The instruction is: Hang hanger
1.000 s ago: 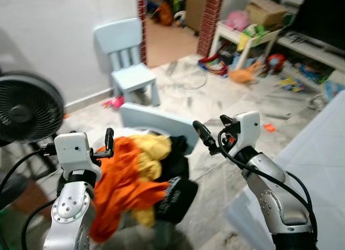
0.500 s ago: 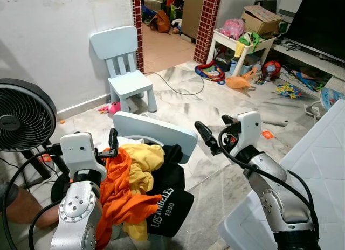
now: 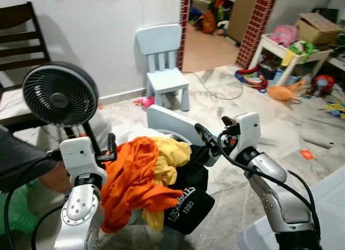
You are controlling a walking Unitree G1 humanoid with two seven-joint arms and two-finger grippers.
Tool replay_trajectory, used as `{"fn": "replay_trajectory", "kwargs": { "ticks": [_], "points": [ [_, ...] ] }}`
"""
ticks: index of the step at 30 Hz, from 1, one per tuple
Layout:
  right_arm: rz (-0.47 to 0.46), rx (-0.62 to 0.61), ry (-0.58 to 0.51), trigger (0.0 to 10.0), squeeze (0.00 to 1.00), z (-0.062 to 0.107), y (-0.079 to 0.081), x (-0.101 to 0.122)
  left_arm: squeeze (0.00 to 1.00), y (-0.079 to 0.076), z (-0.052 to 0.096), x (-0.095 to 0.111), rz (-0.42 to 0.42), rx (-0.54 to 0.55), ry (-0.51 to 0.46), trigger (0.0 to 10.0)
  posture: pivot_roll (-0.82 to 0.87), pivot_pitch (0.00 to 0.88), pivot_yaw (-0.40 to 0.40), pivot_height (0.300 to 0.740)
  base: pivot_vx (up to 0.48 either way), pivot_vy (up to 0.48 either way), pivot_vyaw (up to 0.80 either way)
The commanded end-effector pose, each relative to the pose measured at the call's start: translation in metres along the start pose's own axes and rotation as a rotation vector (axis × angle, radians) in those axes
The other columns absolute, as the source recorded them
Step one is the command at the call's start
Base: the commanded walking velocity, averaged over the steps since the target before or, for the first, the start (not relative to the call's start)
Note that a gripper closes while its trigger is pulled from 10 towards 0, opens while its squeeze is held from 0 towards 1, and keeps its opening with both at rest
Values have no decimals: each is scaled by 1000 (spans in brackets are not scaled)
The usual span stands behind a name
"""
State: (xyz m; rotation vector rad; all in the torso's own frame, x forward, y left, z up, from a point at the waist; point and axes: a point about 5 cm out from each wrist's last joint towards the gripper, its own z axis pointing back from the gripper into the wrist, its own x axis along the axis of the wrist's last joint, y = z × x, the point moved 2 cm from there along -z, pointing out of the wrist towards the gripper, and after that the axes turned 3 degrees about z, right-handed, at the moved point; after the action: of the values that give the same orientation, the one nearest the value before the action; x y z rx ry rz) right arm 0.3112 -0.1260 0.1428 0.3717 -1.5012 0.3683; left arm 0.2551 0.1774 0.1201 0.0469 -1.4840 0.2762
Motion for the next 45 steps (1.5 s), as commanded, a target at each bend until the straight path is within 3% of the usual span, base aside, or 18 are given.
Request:
{"fn": "replay_trajectory", "kwargs": {
  "ticks": [1,12,13,18,24,25,26,28,29,30,31,32,33,40,42,45],
  "points": [
    [11,-10,-5,10000,0,1,-4,2,0,6,-4,-13,44,43,91,10000,-49,51,-54,740,0,0,0],
    [21,-11,3,10000,0,3,-6,4,0,7,-34,-7,211,101,106,10000,-76,76,-72,740,0,0,0],
    [27,-10,5,10000,0,3,-6,5,0,8,-42,-8,260,117,118,10000,-88,86,-73,740,0,0,0],
    [41,-14,8,10000,0,5,-8,6,0,8,-54,-16,358,150,157,10000,-108,96,-70,740,0,0,0],
    [53,-28,13,10000,0,10,-11,7,0,3,-69,-31,405,125,244,10000,-130,102,-65,740,0,0,0],
    [53,-29,13,10000,0,10,-11,7,0,2,-70,-33,401,121,258,9725,-130,102,-65,740,0,0,0],
    [54,-30,13,10000,0,11,-11,7,0,1,-72,-36,395,114,280,8627,-130,102,-65,740,0,0,0],
    [55,-32,14,10000,0,11,-12,7,0,-2,-75,-40,408,107,308,8314,-130,102,-65,740,0,0,0],
    [55,-32,15,10000,0,11,-12,7,0,-3,-76,-41,413,104,322,6667,-136,103,-63,740,0,0,0],
    [56,-33,15,10000,0,11,-12,8,0,-5,-79,-43,409,93,340,6392,-137,101,-62,740,0,0,0],
    [56,-32,15,10000,0,11,-11,8,0,-7,-80,-44,404,81,347,8667,-139,101,-61,740,0,0,0],
    [56,-32,15,10000,0,11,-11,8,0,-9,-80,-44,406,70,351,8667,-139,101,-61,740,0,0,0],
    [57,-31,15,10000,0,11,-10,8,0,-14,-81,-43,421,57,355,10000,-138,101,-61,740,0,0,0],
    [58,-26,14,10000,0,8,-9,9,0,-45,-70,-39,537,-23,360,10000,-130,94,-58,740,0,0,0],
    [59,-24,12,10000,0,8,-9,8,0,-52,-52,-44,512,-65,382,10000,-126,92,-57,740,0,0,0],
    [59,-22,12,10000,0,7,-9,8,0,-48,-38,-46,516,-52,400,10000,-112,91,-57,740,0,0,0]
  ]
}}
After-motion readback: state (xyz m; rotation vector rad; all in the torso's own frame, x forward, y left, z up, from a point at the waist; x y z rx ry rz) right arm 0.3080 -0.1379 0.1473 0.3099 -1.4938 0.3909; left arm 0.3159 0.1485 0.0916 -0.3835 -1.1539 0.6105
